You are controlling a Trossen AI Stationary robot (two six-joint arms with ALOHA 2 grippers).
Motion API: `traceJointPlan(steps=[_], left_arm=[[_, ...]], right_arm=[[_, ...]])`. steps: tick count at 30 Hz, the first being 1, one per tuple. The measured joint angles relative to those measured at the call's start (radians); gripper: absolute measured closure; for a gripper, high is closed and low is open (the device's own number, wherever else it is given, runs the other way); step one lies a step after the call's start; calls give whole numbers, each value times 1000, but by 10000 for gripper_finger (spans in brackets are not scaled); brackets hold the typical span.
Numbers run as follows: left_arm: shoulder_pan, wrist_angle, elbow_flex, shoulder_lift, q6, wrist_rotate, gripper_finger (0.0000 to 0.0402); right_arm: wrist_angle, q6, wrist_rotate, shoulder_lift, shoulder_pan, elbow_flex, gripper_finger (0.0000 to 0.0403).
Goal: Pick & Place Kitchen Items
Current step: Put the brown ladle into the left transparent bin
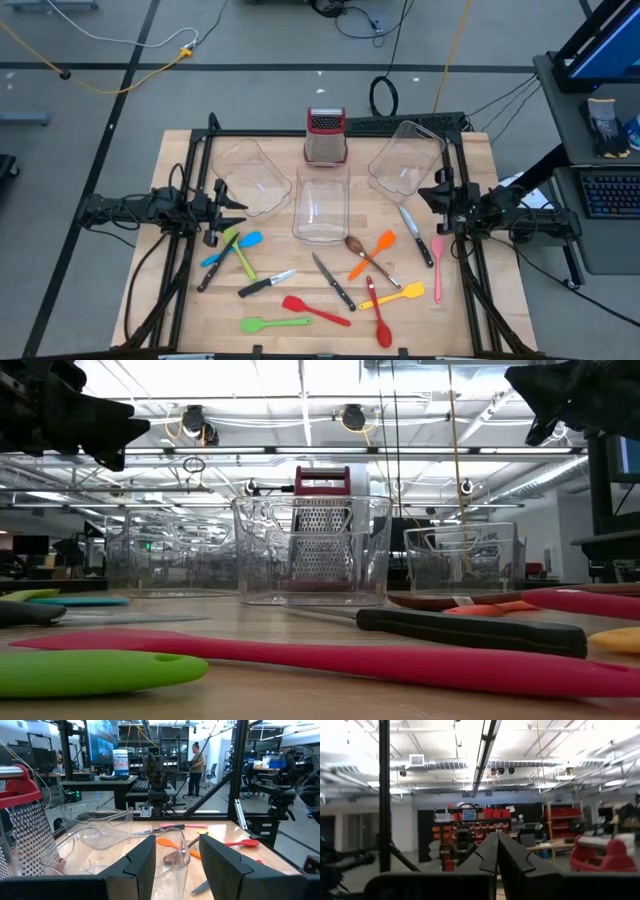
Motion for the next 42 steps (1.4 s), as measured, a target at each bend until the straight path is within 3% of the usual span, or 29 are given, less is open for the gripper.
traceJointPlan(steps=[16,22,25,34,42], left_arm=[[0,-2,0,0,30,-8,250],[0,-29,0,0,32,-8,250],[0,-41,0,0,24,-8,250],[0,-50,0,0,-4,-7,250],[0,-129,1,0,-31,-5,250]], right_arm=[[-86,106,-1,1,0,1,399],[-84,45,-189,8,0,1,399],[-85,13,-233,39,0,1,399],[-199,15,-230,278,19,120,399],[-301,50,-180,583,148,294,399]])
